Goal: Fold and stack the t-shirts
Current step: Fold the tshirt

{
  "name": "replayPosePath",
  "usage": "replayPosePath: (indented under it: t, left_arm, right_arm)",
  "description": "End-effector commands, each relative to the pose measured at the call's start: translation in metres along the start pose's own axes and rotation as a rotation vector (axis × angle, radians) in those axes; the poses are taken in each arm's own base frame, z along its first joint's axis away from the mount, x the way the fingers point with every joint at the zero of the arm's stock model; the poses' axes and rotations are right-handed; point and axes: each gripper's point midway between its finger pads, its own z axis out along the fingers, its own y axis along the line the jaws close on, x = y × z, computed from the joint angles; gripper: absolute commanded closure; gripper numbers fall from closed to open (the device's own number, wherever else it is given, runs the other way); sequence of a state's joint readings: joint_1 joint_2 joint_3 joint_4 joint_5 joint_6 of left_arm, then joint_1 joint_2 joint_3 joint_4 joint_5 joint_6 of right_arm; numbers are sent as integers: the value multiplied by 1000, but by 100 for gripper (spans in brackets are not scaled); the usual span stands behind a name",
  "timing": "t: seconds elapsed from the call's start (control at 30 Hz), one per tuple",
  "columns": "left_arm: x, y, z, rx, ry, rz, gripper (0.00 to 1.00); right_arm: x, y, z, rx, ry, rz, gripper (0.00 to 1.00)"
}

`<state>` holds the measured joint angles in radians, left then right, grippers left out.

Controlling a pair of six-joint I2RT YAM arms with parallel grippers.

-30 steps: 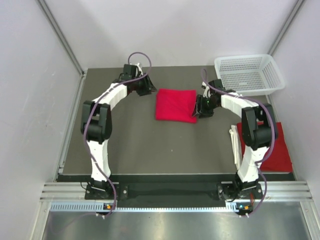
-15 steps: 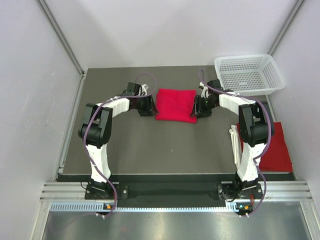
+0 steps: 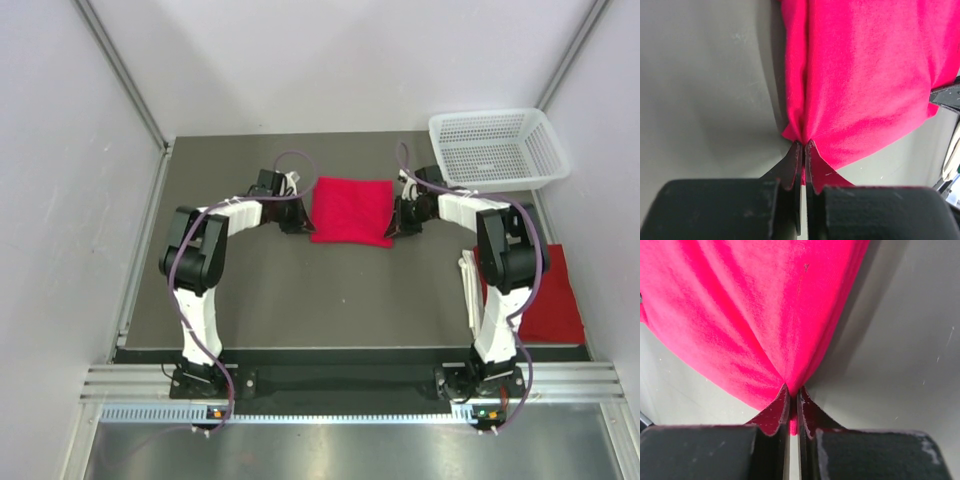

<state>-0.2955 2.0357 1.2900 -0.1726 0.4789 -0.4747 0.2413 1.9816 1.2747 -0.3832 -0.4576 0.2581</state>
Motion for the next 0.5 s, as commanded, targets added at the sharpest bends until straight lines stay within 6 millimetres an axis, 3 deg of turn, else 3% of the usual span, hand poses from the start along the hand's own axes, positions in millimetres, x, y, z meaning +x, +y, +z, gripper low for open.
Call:
replayPosePath:
  t: [0.0,0.23,0.27,0.3,0.33,0.47]
  left_arm:
    - [37,30,-6,-126,70,-60,100]
    - [83,49,-31,-227,139,-121,100]
    - [93,53,-36,-241,151,-131,100]
    - [98,53,-39,-243,158,-134,100]
    - [106,52,-45,-246,165,-141,100]
    - [118,52,-61,-260,162,-155,100]
  right_arm:
    - [32,-13,2,49,49,5,100]
    - [67,-12,-8,40,26,31,100]
    - [67,-8,-12,34,11,25,100]
    - [82,-8,-12,34,31,30,100]
    - [81,-2,-16,25,6,28,100]
    - [106,12,-20,12,19,24,97]
